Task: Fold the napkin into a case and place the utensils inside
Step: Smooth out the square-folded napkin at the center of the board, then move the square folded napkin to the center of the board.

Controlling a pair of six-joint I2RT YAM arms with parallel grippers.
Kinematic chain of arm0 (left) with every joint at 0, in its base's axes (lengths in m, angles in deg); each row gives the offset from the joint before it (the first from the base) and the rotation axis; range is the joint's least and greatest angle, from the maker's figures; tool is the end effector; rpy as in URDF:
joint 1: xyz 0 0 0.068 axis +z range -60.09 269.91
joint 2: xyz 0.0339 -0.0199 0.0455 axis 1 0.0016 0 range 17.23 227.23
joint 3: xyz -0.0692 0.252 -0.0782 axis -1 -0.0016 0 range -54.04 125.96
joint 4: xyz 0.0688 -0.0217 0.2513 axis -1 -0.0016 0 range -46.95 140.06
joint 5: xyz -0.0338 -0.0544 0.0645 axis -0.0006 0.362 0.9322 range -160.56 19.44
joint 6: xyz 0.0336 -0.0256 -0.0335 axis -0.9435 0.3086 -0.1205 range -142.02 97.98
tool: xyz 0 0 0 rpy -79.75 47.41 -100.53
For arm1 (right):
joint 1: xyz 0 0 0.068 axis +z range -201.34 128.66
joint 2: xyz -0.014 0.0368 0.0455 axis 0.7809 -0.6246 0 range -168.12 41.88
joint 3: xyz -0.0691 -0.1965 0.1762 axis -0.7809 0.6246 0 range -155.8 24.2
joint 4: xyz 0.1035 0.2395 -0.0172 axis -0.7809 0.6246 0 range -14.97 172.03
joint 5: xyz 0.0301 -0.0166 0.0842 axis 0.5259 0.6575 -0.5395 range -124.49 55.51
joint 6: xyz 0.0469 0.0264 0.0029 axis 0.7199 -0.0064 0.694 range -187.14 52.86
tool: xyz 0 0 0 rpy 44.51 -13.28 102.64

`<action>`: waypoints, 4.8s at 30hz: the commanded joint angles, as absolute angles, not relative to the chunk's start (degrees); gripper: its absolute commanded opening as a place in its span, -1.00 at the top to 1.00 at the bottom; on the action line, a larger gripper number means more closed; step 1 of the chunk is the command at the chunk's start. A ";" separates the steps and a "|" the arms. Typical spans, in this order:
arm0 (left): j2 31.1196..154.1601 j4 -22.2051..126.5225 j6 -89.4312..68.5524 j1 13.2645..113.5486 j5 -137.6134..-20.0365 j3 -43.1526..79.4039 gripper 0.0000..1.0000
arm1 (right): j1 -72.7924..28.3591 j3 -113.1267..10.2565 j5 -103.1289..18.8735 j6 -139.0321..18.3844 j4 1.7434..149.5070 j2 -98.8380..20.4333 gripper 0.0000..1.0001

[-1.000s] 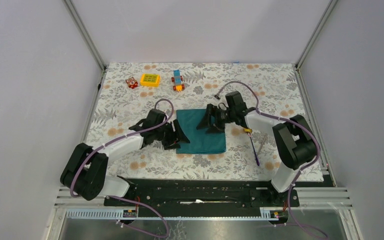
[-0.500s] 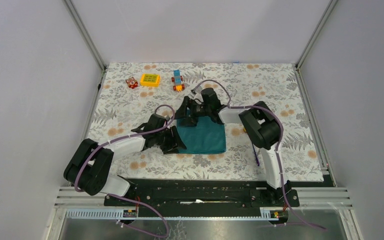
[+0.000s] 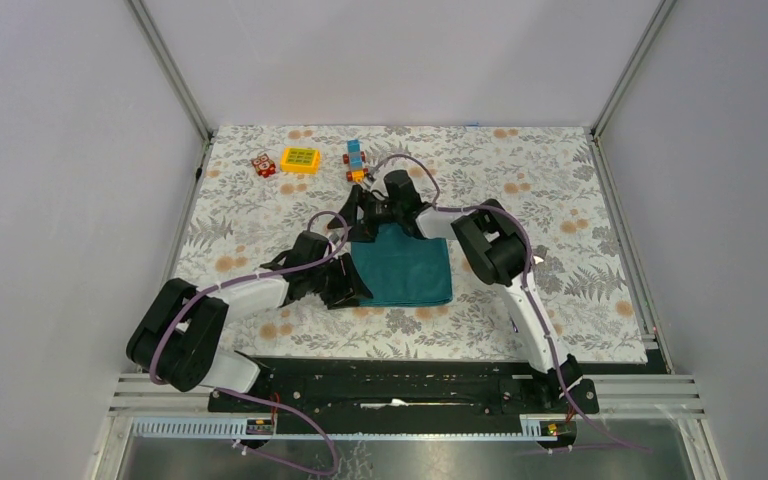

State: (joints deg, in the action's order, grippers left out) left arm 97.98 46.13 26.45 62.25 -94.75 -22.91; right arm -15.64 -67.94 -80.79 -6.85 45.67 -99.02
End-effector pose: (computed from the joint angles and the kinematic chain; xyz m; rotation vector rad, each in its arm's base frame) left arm 0.2104 -0.1267 0.1406 -0.3021 2.7067 -1.0099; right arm 0.4109 0.3271 0.1027 -0.1821 2.2876 1.7843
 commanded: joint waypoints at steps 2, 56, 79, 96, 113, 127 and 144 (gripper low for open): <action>100.69 47.00 24.64 62.33 -92.59 -25.37 -0.08 | -17.65 -76.27 -77.05 -14.67 55.99 -103.47 -0.65; 127.51 52.70 23.95 73.76 -94.14 6.99 -0.52 | -44.04 -62.78 -77.49 -40.92 81.06 -88.09 -0.94; 92.46 36.53 17.41 73.37 -94.37 -13.84 -0.57 | -34.14 -29.92 -64.02 -40.01 90.14 -48.58 -0.99; 87.29 43.22 21.82 64.15 -81.17 -25.64 0.11 | -34.12 -20.29 -67.19 -41.10 88.42 -40.03 -0.94; 95.80 49.53 23.53 62.27 -84.67 -25.68 0.15 | -34.12 -21.52 -68.31 -42.70 87.31 -43.61 -0.94; 92.89 46.84 29.53 53.97 -80.50 -27.55 0.55 | -34.12 -20.11 -62.76 -43.38 89.34 -42.44 -0.82; 82.57 36.01 34.29 45.76 -76.53 -23.62 -0.17 | -38.07 -19.14 -67.02 -44.08 87.67 -45.17 -0.33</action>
State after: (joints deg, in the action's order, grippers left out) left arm 85.33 40.60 35.63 45.85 -78.27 -27.98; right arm -38.13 -19.55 -63.50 -43.02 89.44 -44.23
